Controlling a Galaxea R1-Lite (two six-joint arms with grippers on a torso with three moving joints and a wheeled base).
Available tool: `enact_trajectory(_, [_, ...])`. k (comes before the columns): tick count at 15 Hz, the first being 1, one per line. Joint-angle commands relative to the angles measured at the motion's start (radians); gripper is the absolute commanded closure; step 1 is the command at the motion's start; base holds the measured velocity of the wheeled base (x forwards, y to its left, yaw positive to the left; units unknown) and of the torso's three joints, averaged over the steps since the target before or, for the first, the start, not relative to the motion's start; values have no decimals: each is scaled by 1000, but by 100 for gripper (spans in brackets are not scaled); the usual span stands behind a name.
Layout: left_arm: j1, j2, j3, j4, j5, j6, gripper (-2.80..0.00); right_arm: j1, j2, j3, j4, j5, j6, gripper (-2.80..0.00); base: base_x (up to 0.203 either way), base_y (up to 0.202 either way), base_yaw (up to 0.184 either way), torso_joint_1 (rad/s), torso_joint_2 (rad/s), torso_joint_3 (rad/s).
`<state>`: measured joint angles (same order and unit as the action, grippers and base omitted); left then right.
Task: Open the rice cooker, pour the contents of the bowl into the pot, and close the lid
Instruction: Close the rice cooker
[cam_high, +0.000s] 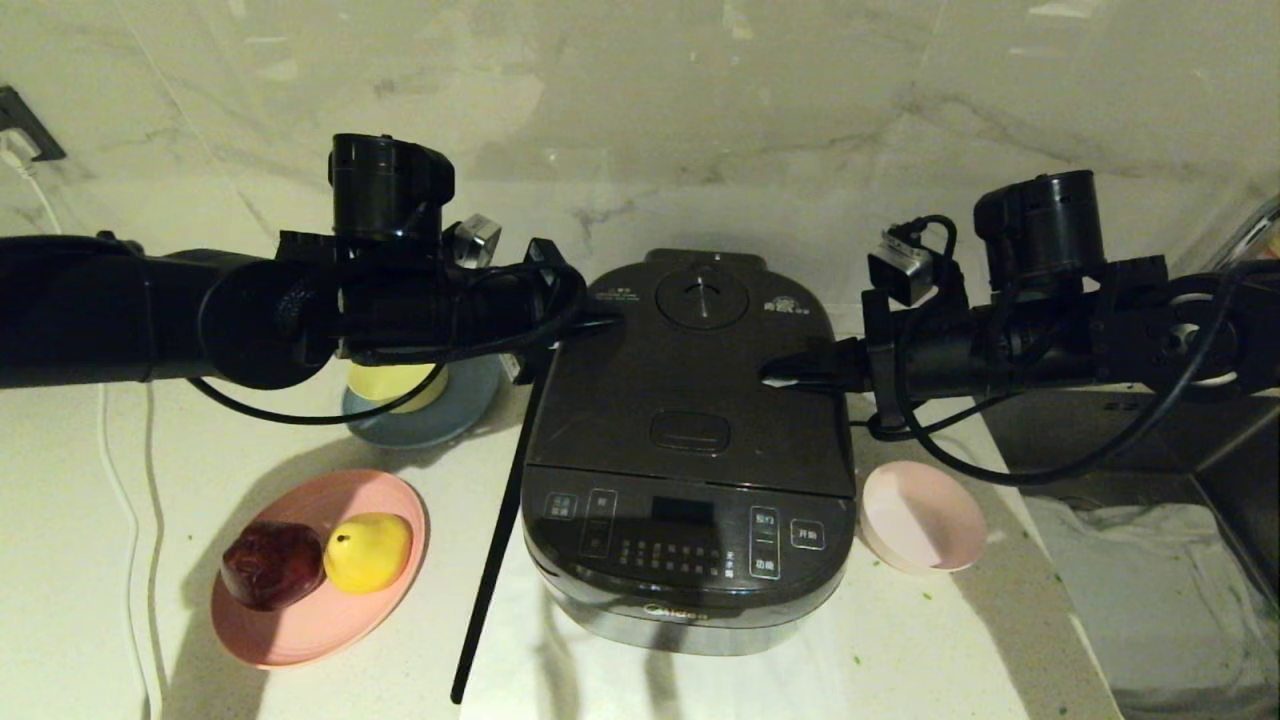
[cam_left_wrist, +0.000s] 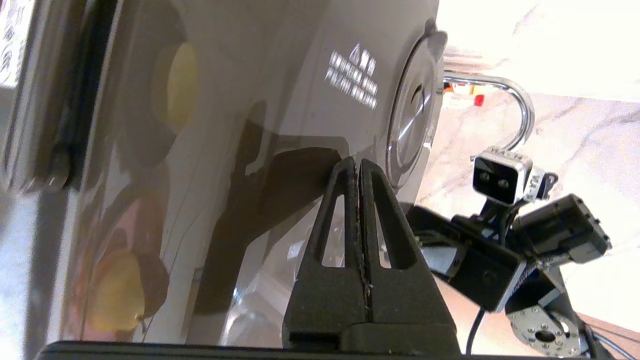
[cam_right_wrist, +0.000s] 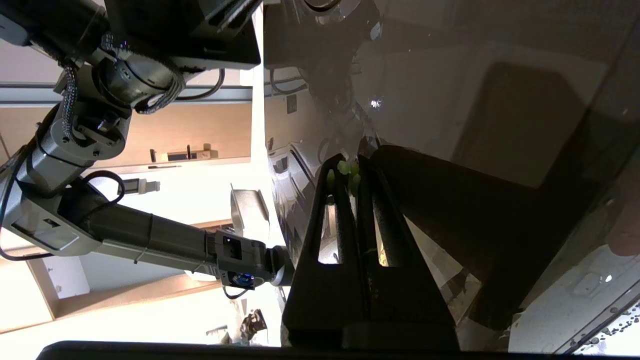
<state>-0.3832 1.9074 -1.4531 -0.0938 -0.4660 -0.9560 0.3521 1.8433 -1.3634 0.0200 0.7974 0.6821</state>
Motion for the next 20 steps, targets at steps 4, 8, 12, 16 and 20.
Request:
enact_trajectory(4, [12, 37, 30, 9, 19, -8, 0, 1, -3, 3, 3, 6, 5, 0, 0, 0, 0, 0, 0, 0])
enact_trajectory(8, [18, 50, 62, 6, 56, 0, 0, 1, -1, 0, 6, -10, 5, 0, 0, 0, 0, 0, 0, 0])
enact_trajectory(12, [22, -11, 48, 6, 55, -9, 0, 1, -39, -9, 4, -14, 8, 0, 0, 0, 0, 0, 0, 0])
enact_trajectory(16, [30, -111, 6, 18, 52, -38, 0, 1, -93, -16, -6, -14, 6, 0, 0, 0, 0, 0, 0, 0])
enact_trajectory(20, [28, -171, -18, 28, 47, -47, 0, 1, -117, -43, 1, -14, 5, 0, 0, 0, 0, 0, 0, 0])
